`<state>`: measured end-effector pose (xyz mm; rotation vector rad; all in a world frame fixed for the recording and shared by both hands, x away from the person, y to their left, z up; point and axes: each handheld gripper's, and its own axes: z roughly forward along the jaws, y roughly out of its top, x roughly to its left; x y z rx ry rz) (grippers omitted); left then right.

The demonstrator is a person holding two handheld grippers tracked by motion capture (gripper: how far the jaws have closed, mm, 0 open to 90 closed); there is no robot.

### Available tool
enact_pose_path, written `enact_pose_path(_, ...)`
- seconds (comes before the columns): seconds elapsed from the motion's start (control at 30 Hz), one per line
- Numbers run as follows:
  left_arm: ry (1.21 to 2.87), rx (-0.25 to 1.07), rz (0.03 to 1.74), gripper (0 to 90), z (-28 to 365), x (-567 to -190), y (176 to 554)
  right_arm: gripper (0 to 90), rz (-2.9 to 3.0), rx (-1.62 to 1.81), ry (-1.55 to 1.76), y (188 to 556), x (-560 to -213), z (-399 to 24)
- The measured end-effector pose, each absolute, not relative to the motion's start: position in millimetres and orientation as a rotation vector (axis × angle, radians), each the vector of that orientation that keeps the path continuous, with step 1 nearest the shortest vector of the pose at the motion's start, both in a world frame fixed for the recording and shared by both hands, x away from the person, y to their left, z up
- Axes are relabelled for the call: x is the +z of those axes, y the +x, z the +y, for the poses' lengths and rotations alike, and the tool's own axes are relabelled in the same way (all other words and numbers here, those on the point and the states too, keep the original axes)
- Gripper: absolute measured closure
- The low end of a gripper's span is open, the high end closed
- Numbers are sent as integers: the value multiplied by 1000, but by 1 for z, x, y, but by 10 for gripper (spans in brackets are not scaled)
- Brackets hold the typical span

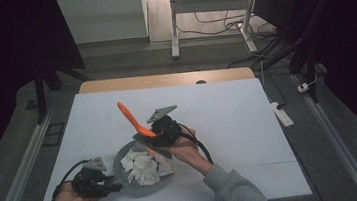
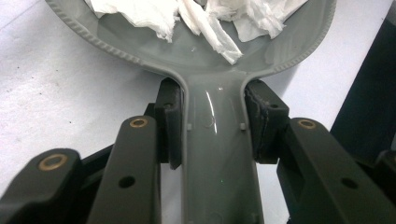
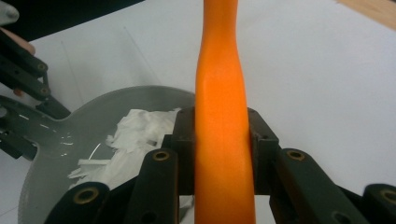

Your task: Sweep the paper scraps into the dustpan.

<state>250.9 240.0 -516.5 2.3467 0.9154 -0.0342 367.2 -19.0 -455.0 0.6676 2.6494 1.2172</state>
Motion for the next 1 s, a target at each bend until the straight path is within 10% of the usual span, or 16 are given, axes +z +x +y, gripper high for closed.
enact_pose_path(1.0, 2339, -29, 924, 617, 239, -518, 249, 703, 2703, 1263, 736, 344, -473, -1)
